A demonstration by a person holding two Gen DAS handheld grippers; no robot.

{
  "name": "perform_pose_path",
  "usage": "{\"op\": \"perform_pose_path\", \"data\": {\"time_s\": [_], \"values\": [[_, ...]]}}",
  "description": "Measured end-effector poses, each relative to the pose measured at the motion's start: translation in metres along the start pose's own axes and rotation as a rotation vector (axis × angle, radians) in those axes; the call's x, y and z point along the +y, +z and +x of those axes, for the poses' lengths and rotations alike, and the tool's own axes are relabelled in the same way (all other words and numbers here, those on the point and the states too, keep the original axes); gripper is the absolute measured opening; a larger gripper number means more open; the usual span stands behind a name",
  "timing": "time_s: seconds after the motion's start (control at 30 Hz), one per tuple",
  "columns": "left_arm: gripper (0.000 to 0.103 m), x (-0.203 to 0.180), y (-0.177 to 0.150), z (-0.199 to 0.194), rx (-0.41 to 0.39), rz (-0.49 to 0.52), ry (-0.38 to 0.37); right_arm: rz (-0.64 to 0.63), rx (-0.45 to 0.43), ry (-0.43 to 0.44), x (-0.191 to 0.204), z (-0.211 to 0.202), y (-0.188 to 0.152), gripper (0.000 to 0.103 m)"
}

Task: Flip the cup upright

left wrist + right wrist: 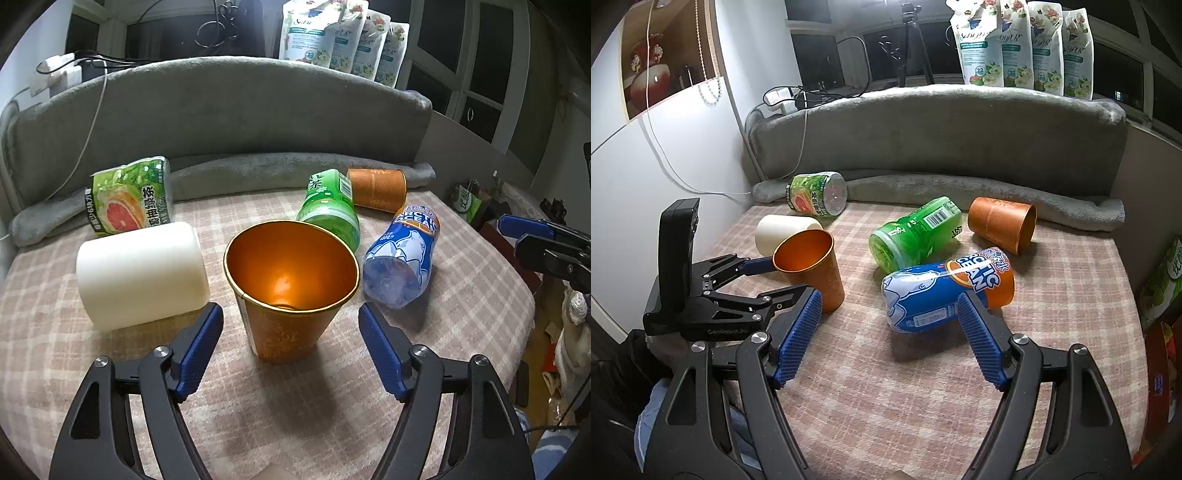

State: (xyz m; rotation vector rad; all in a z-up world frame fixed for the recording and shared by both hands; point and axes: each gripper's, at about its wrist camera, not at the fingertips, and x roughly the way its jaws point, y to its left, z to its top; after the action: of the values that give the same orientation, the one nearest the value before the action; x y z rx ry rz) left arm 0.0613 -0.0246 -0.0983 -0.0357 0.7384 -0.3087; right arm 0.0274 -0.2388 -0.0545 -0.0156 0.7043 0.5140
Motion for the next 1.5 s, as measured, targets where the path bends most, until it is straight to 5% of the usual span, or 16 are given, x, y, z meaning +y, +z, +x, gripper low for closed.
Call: {"op": "perform_pose_path", "data": {"time_s": [0.4, 0.83, 1.5], "values": [[0.079, 0.003, -0.003, -0.025, -0.025, 0.005, 0.042, -0.002, -0.023, -0.022, 0.002, -0.003, 0.000, 0.085], [0.080, 0.014, 0.005, -0.081, -0.206, -0.065, 0.210, 0.041, -0.125, -0.157, -0.004, -0.005, 0.007, 0.092], [0.089, 0.019, 0.016, -0.121, -0.369, -0.148, 0.310, 0.033, -0.267, -0.340, -0.003, -0.017, 0.017, 0.103]]}}
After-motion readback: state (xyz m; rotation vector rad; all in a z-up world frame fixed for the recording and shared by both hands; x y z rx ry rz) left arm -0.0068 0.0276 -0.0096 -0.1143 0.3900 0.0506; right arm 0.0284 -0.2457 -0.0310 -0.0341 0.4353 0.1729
